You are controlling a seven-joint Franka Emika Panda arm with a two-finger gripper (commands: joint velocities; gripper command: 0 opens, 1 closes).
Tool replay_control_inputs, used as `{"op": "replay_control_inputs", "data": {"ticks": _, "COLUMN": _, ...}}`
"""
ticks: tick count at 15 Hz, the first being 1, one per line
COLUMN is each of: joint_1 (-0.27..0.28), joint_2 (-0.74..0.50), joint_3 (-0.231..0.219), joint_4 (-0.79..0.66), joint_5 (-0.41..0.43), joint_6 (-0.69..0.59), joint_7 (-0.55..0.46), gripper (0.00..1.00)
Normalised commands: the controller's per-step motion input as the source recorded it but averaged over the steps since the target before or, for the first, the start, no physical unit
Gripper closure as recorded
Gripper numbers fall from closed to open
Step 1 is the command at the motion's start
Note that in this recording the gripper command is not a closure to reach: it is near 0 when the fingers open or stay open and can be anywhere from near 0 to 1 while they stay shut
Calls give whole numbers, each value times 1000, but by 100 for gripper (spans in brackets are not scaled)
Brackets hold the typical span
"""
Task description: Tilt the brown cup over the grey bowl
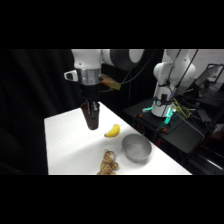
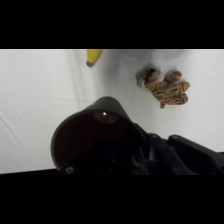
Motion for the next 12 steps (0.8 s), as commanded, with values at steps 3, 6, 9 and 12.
{"op": "replay_control_inputs", "data": {"ticks": 3, "joint_1": -76, "joint_2": -199, "joint_3": 173, "joint_4": -95, "joint_5": 531, "joint_6": -156, "joint_7": -392, "gripper": 8}}
{"op": "replay_control_inputs", "data": {"ticks": 6, "joint_1": -112, "joint_2": -398, "joint_3": 165, "joint_4": -454, "joint_5": 776, "joint_6": -46, "joint_7": -730, "gripper": 9}}
{"op": "replay_control_inputs", "data": {"ticks": 9, "joint_1": -149, "joint_2": -451, "joint_3": 59, "joint_4": -478, "joint_5": 762, "joint_6": -295, "joint_7": -774, "gripper": 9}}
{"op": "replay_control_inputs", "data": {"ticks": 12, "joint_1": -138, "joint_2": -327, "joint_3": -49, "joint_4": -301, "joint_5": 591, "joint_6": -547, "joint_7": -660, "gripper": 9}}
